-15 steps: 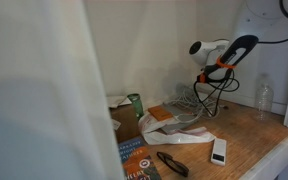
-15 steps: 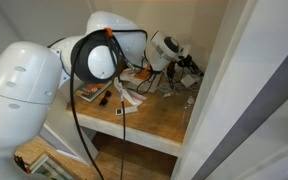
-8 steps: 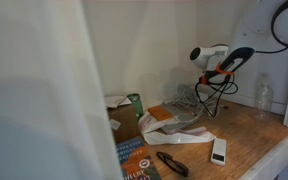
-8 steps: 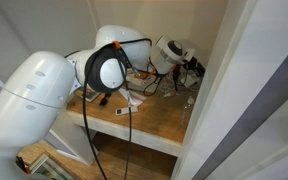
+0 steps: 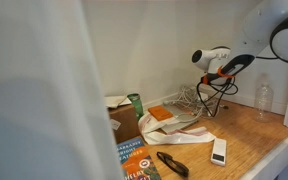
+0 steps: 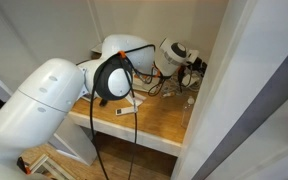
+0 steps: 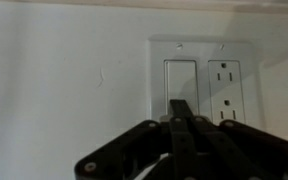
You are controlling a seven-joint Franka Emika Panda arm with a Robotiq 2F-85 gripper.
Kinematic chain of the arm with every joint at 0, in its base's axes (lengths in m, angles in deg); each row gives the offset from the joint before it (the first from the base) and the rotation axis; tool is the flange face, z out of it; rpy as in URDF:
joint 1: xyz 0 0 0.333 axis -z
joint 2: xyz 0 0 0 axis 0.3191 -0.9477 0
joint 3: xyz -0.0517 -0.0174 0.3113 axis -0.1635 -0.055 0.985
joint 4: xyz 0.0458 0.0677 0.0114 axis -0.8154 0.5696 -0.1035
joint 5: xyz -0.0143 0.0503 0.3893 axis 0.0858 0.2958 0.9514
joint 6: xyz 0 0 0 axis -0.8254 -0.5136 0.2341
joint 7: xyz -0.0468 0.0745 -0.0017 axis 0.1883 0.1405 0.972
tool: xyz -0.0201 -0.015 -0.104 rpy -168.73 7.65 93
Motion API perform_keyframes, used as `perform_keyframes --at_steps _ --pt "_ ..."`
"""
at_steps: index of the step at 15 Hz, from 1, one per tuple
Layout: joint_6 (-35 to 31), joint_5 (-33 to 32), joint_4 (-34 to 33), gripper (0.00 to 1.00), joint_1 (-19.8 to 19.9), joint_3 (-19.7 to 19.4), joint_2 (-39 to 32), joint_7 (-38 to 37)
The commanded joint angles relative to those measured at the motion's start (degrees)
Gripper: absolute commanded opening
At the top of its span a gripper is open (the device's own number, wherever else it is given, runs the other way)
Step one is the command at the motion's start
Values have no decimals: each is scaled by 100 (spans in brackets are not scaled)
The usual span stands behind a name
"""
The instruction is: Flip the light switch on the right side
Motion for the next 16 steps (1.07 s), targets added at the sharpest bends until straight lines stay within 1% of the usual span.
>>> perform_keyframes --at_steps 1,2,4,6,10,11,13,14,16 --pt "57 135 -582 0 118 -7 -357 -7" --pt "85 96 -573 0 112 21 -349 -24" --pt "50 252 -373 0 140 250 -138 307" --pt "-37 438 -78 0 179 555 186 798" --pt "-88 902 485 2 329 1241 903 2136" --pt "-131 965 690 26 356 1381 1112 2431" --pt "-168 1124 1080 29 445 1673 1507 2991" --pt "-284 1526 1324 36 323 1475 1705 3356" --pt "-397 1968 1818 49 305 1529 2136 4032"
